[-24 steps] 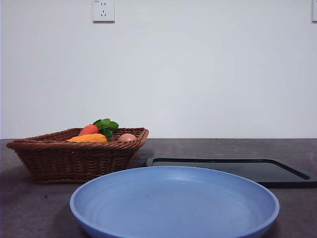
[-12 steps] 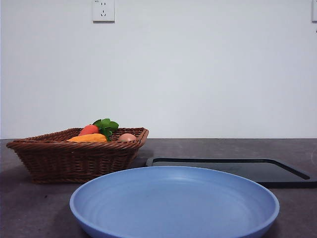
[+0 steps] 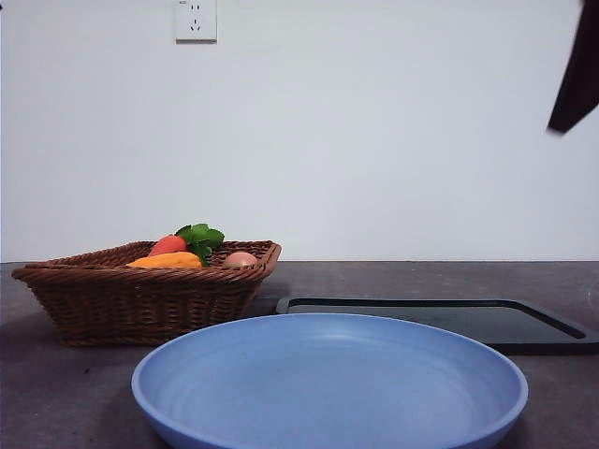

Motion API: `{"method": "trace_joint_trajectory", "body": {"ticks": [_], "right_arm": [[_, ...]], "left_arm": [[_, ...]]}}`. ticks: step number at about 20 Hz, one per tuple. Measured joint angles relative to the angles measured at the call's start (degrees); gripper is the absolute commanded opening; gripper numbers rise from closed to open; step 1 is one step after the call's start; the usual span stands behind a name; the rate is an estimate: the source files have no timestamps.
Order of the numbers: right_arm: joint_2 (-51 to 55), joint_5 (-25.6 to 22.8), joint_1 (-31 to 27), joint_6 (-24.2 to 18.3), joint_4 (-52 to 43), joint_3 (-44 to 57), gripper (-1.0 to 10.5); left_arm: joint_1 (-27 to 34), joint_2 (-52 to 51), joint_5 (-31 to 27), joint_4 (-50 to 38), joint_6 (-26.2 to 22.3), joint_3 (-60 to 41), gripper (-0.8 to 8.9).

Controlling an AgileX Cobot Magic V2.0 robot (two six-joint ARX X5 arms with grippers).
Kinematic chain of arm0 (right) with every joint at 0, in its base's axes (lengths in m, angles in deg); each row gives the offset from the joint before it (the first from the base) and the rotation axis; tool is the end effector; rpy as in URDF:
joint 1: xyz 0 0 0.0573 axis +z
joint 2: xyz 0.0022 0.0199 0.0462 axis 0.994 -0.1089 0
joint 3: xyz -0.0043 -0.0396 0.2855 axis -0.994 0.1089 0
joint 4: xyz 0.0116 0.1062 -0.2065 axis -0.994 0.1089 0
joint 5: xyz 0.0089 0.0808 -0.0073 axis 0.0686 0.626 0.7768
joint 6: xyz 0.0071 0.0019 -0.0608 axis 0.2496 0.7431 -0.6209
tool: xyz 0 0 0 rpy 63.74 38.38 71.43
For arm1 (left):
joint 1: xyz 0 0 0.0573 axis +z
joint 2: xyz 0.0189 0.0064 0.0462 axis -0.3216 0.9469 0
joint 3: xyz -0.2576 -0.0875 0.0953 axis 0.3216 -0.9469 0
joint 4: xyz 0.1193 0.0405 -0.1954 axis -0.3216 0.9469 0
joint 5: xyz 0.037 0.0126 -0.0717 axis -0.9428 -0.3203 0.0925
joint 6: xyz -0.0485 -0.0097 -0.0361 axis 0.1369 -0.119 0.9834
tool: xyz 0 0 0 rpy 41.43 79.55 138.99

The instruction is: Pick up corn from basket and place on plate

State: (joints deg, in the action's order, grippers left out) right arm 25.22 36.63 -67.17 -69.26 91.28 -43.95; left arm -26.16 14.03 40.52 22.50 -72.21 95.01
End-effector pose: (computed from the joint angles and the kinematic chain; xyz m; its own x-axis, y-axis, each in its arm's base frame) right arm 0.1323 0.0587 0.2799 0.2826 0.5579 -0.7803 -0.4317 0.8004 0.4159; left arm 0.0707 -0.0308 0.2942 0.6095 -0.6061 -0.5110 0.4482 0.7951 -0.4086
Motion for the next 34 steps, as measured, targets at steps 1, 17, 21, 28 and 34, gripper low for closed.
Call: {"method": "trace_joint_trajectory", "body": {"ticks": [1, 17, 21, 28, 34], "right_arm": [[-2.62, 0.00, 0.59, 0.11, -1.09, 0.00, 3.3], [-31.87, -0.07, 8.28, 0.63, -17.90, 0.00, 2.3], [-33.27, -0.09, 9.75, 1.05, -19.43, 0.00, 0.6], [-33.27, 0.09, 10.01, 2.62, -19.80, -0.09, 0.0], [-27.02, -0.17, 10.01, 3.13, -12.79, -0.11, 0.0]], "left_arm": [[0.00, 0.00, 0.00, -0.13, 0.00, 0.00, 4.06], [0.00, 0.00, 0.00, -0.13, 0.00, 0.00, 4.06], [0.00, 0.02, 0.00, -0.11, 0.00, 0.00, 4.06], [0.00, 2.23, 0.00, -0.20, 0.00, 0.00, 4.04], [-0.39, 9.57, -0.22, -4.79, 0.02, 3.04, 4.04]]}}
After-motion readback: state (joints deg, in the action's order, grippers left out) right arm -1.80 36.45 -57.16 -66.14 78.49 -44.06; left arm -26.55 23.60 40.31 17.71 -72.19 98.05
